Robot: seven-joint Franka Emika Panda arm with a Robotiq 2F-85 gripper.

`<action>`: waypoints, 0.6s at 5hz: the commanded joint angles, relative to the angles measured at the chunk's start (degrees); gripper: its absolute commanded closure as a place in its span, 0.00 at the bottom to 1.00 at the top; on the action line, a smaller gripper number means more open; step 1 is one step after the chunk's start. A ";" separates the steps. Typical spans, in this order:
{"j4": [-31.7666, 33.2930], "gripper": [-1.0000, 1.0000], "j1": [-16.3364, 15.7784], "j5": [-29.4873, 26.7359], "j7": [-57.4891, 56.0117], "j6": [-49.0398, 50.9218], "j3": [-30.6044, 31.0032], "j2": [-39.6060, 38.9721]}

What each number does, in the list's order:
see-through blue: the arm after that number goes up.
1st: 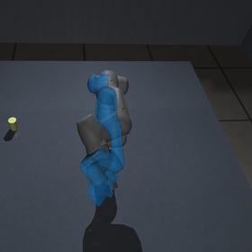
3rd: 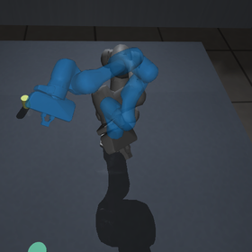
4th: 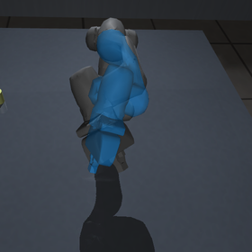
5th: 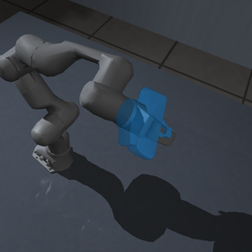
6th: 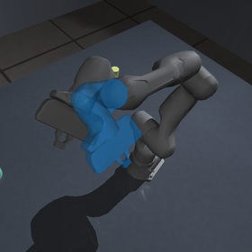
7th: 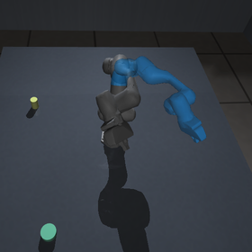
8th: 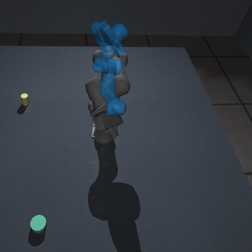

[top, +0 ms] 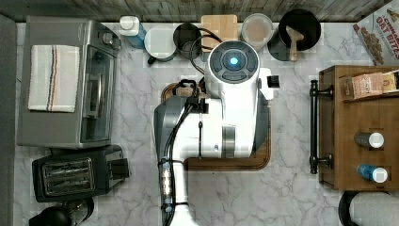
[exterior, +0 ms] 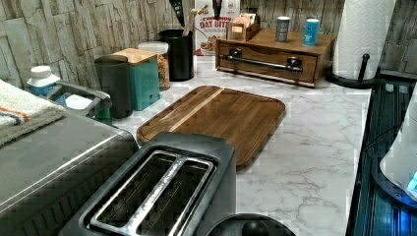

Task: Open the drawer.

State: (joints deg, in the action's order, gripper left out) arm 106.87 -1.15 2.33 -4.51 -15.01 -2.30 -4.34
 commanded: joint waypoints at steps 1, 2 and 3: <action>8.73 0.00 3.90 1.97 -20.59 -8.83 -3.23 3.91; 10.10 0.00 6.15 0.80 -29.48 -12.12 -6.00 3.31; 10.41 0.00 8.37 1.87 -35.02 -14.36 -7.27 2.13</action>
State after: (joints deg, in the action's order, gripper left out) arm 118.06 1.26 3.01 -36.98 -28.34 -5.49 -4.21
